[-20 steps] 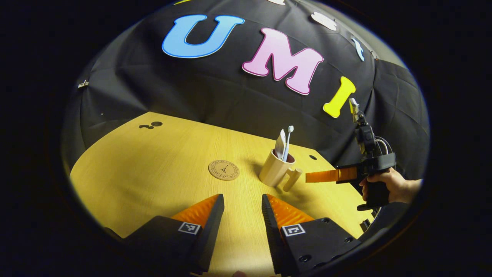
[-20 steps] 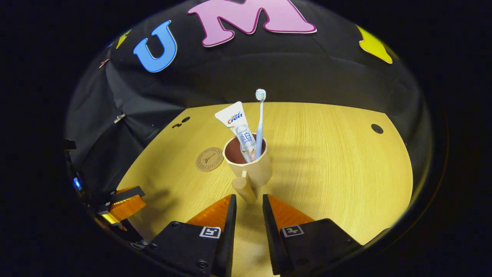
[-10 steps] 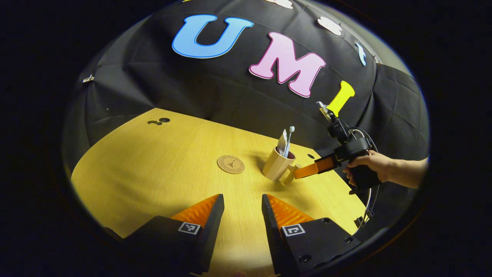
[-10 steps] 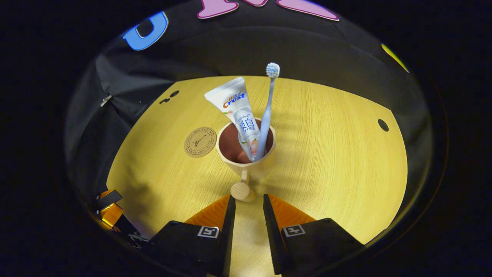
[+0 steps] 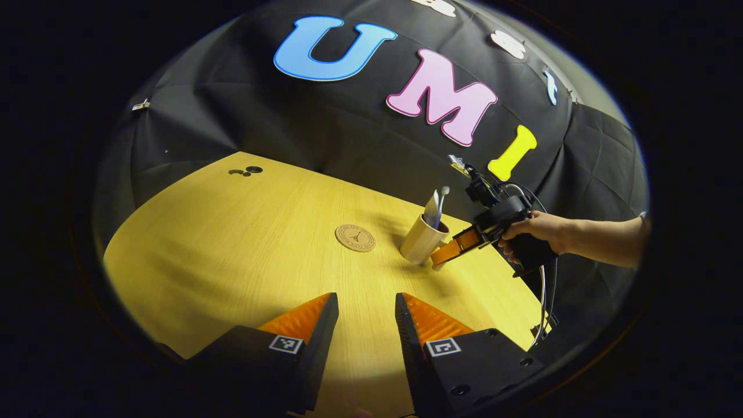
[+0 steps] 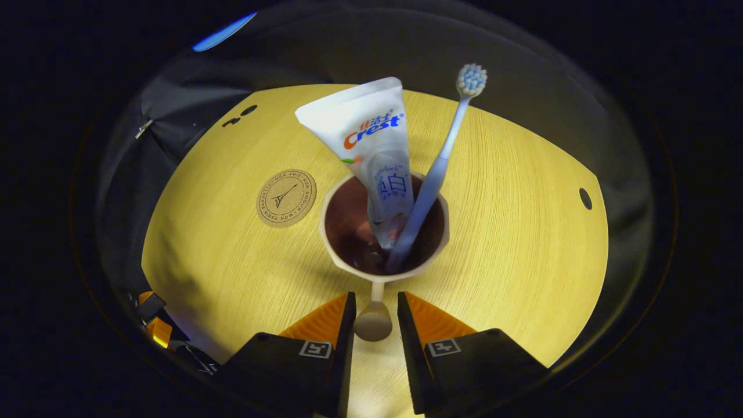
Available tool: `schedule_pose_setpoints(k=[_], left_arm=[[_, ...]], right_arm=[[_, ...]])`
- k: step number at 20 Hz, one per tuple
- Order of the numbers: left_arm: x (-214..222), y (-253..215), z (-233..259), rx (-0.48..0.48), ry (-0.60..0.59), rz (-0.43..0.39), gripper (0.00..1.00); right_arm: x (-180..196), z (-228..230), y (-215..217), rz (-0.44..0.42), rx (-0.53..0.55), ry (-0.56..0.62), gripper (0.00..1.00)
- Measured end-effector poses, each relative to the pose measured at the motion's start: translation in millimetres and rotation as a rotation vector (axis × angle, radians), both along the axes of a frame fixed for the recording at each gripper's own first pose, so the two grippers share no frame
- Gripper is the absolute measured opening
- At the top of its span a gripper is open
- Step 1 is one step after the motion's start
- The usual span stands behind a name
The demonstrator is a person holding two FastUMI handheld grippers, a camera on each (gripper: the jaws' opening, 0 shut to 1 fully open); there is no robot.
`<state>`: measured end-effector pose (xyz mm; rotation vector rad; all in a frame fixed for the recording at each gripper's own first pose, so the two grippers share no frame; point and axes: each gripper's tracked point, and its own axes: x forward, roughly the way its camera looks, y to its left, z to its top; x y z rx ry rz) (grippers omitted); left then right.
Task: Put the toothbrush and toothpaste on the desktop into the cup, then pick up the cup and place it on the coaster on the desktop.
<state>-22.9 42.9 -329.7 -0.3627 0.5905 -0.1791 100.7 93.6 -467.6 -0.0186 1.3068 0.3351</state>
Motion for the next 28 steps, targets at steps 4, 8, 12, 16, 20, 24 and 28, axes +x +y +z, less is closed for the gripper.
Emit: schedule_pose_setpoints(k=[4,8,12,16,20,24,28], left_arm=[[1.2,11.4,-1.5,0.015,-0.009,-0.002,0.63],[-0.3,23.1,-4.0,0.018,-0.006,0.012,0.63],[-1.7,30.9,-7.2,0.017,0.004,0.028,0.63],[-2.8,36.5,-8.4,0.013,0.007,0.037,0.63],[-2.2,38.5,-8.2,0.012,0.008,0.041,0.63],[-2.1,39.0,-7.6,0.012,0.006,0.039,0.63],[-1.7,41.3,-4.6,0.011,-0.002,0.040,0.63]], right_arm=[[2.9,-10.9,3.7,0.008,-0.025,0.065,0.44],[3.3,-20.3,9.0,0.028,-0.044,0.117,0.44],[1.4,-30.3,9.6,0.048,-0.081,0.156,0.44],[2.6,-31.1,5.0,0.047,-0.099,0.178,0.36],[4.7,-30.8,6.5,0.045,-0.104,0.159,0.33],[4.9,-28.9,12.3,0.050,-0.083,0.148,0.32],[10.9,-15.8,26.4,0.039,-0.045,0.130,0.32]])
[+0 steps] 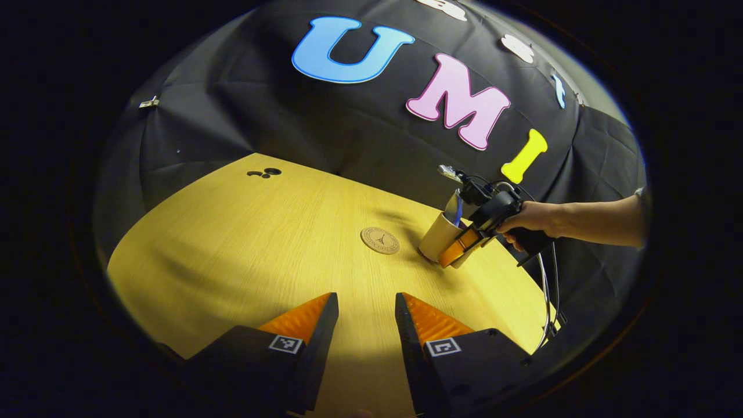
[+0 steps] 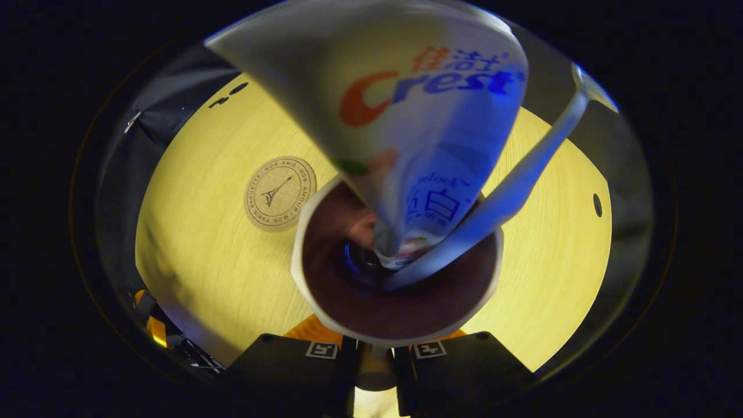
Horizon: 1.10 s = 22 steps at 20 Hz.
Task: Put the toothbrush and toothpaste on the desktop into the cup, then pick up the cup and place it on the coaster on the desktop.
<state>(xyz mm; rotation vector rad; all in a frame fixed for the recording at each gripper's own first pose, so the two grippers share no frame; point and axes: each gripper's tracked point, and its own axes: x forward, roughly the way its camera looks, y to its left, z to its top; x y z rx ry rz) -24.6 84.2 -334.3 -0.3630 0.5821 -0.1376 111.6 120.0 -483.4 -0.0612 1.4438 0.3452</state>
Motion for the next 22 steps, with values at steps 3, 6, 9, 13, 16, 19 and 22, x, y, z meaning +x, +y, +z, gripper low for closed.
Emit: schedule_pose_setpoints(k=[3,6,9,13,16,19,22], left_arm=[[0.7,4.2,3.9,0.006,-0.006,0.004,0.63],[-1.5,12.1,6.5,0.007,-0.010,0.020,0.63],[-0.6,19.8,5.7,0.002,-0.010,0.040,0.63],[-3.4,26.9,2.6,-0.003,-0.001,0.066,0.63],[-6.1,31.4,5.3,-0.007,-0.008,0.083,0.63],[-7.9,33.8,3.7,-0.008,-0.002,0.093,0.63],[-8.6,38.0,2.1,-0.009,0.000,0.107,0.63]], right_arm=[[6.7,7.5,14.7,0.011,0.014,-0.008,0.32],[15.2,12.7,34.9,0.041,0.022,-0.017,0.32],[21.1,14.8,61.1,0.084,0.036,-0.024,0.32],[30.4,14.5,86.7,0.116,0.043,-0.029,0.32],[36.7,12.5,100.8,0.146,0.033,-0.036,0.32],[37.0,9.3,115.2,0.171,0.036,-0.027,0.32],[36.6,5.4,121.8,0.195,0.027,-0.021,0.32]])
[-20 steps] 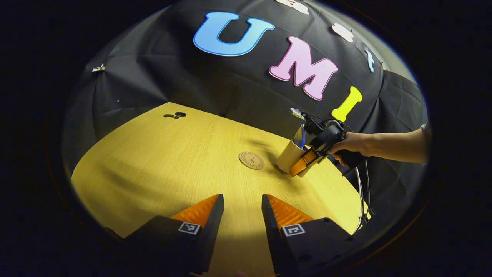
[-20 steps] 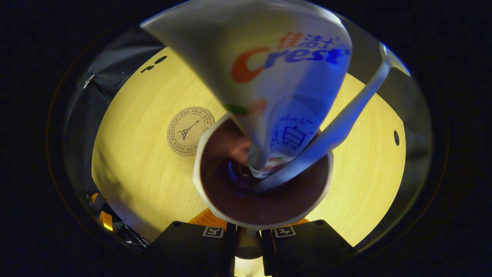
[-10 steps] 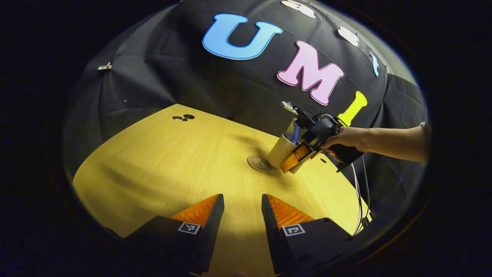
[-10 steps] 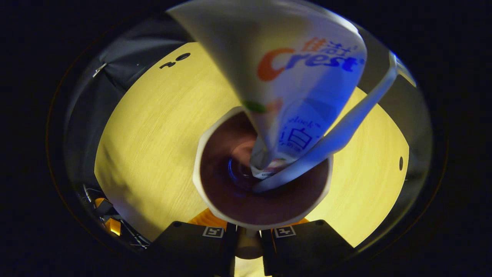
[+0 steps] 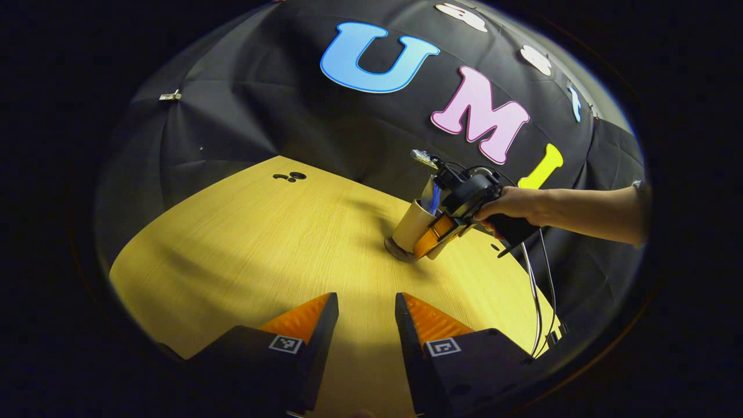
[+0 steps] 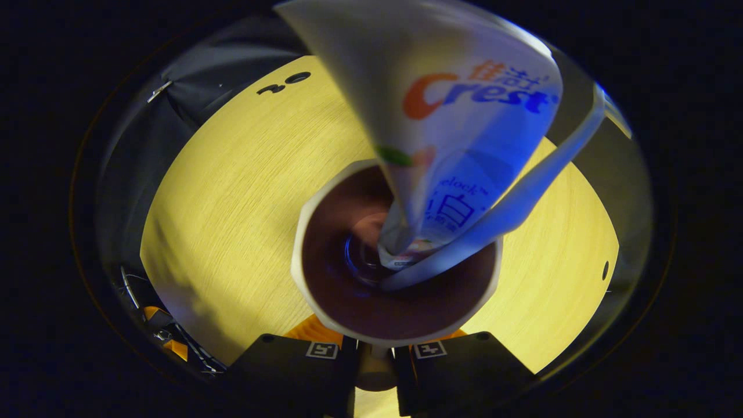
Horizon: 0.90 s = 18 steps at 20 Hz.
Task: Put the toothbrush and toothpaste on the desktop into the cup, then pick up the cup and place it on the coaster on the desktop.
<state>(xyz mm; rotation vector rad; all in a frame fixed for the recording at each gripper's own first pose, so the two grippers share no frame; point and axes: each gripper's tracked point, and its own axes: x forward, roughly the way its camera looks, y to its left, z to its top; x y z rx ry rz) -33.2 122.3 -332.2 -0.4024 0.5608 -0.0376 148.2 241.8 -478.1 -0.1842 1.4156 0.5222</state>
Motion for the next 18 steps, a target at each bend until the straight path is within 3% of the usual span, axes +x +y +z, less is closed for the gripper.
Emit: schedule_pose_setpoints(k=[9,11,12,17,18], left_arm=[[-3.0,6.0,-4.1,-0.005,0.018,0.031,0.63],[-1.7,4.9,-4.7,-0.009,0.020,0.037,0.63],[-1.5,2.7,-4.5,-0.008,0.021,0.038,0.63],[-1.3,-3.6,0.8,0.015,0.021,0.033,0.63],[-2.5,-4.1,2.4,0.020,0.022,0.033,0.63]], right_arm=[[-2.6,-8.5,1.3,0.033,-0.023,0.002,0.32],[-3.1,-9.1,1.7,0.040,-0.030,0.002,0.27],[-3.3,-9.1,1.2,0.036,-0.035,0.004,0.32],[-5.0,-16.3,-1.0,0.056,-0.082,-0.009,0.34],[-4.4,-14.1,-1.1,0.061,-0.077,-0.019,0.39]])
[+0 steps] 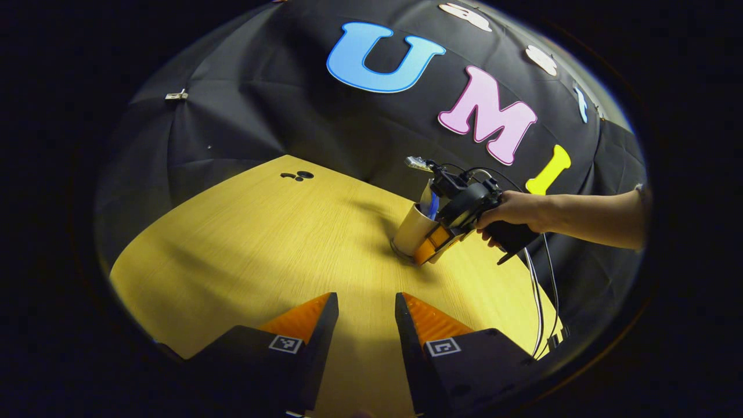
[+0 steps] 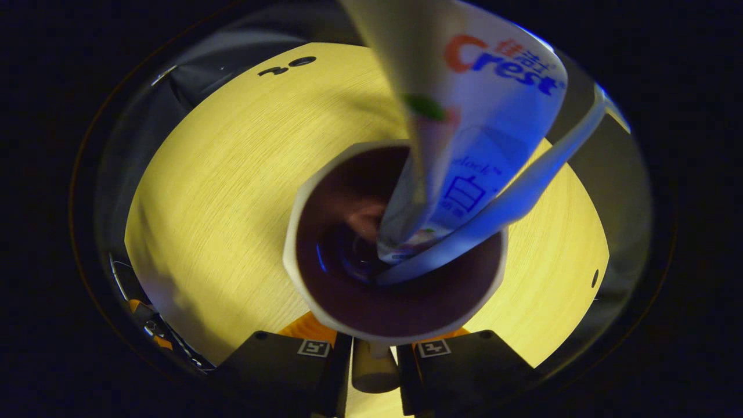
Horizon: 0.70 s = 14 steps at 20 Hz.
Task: Put the toothbrush and toothpaste on the desktop into the cup, then pick up the cup and place it on the coaster on the desktop.
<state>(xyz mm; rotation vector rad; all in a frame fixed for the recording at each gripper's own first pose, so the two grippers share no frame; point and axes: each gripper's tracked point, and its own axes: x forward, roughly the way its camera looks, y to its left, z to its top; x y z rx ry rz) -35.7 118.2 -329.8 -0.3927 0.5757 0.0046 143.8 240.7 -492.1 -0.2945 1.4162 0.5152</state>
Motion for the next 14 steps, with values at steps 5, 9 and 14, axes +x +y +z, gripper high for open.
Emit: schedule_pose_setpoints(k=[5,9,14], left_arm=[[-7.8,-1.7,9.6,0.027,0.009,0.011,0.63],[-6.0,-7.5,24.6,0.030,0.007,0.018,0.63],[2.6,-19.5,51.7,0.040,-0.007,0.014,0.63]], right_arm=[[5.7,26.0,-3.6,-0.042,0.057,-0.041,0.42],[9.5,60.4,-12.3,-0.066,0.115,-0.105,0.42],[7.8,118.3,-23.9,-0.097,0.187,-0.237,0.43]])
